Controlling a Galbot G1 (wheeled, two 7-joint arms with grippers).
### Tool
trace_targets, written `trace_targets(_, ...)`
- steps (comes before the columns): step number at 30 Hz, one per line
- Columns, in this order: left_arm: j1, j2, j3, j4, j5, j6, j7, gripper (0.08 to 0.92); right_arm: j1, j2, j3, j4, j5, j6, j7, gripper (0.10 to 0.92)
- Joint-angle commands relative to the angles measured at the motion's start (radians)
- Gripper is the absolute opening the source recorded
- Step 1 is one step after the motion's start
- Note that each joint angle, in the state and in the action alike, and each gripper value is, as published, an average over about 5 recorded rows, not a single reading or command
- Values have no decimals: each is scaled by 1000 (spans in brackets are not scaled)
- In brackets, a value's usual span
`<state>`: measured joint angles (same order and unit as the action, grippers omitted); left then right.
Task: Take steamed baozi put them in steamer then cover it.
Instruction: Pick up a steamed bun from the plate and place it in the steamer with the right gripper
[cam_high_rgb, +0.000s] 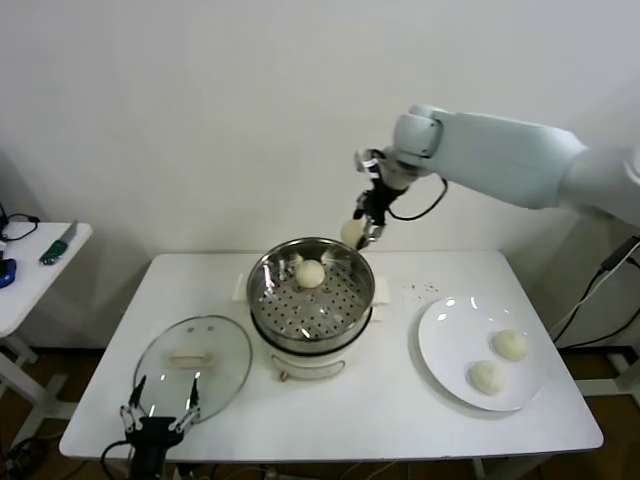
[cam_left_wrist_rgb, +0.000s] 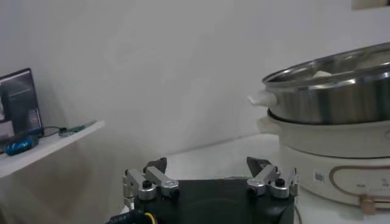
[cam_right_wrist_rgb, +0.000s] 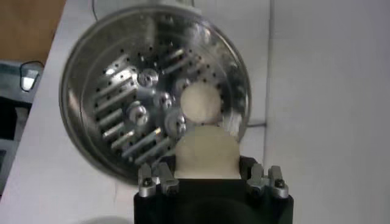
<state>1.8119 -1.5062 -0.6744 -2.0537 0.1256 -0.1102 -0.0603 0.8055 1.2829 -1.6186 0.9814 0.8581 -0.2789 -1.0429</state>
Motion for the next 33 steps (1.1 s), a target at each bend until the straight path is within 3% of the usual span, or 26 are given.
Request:
trace_targets(1, 12, 3, -1, -10, 19, -3, 3, 823, -12, 211, -67, -22, 95, -20, 17, 662)
trace_targets(16, 37, 12, -16, 3, -17, 2, -3, 823, -220, 364, -44, -153, 50, -25, 48, 671)
trace_targets(26, 30, 16, -20, 9, -35, 12, -8, 823, -252, 370, -46, -178, 21, -18, 41, 681)
trace_targets(33, 24, 14, -18, 7, -36, 17, -9, 823, -215, 336, -46, -159, 4, -19, 24, 806)
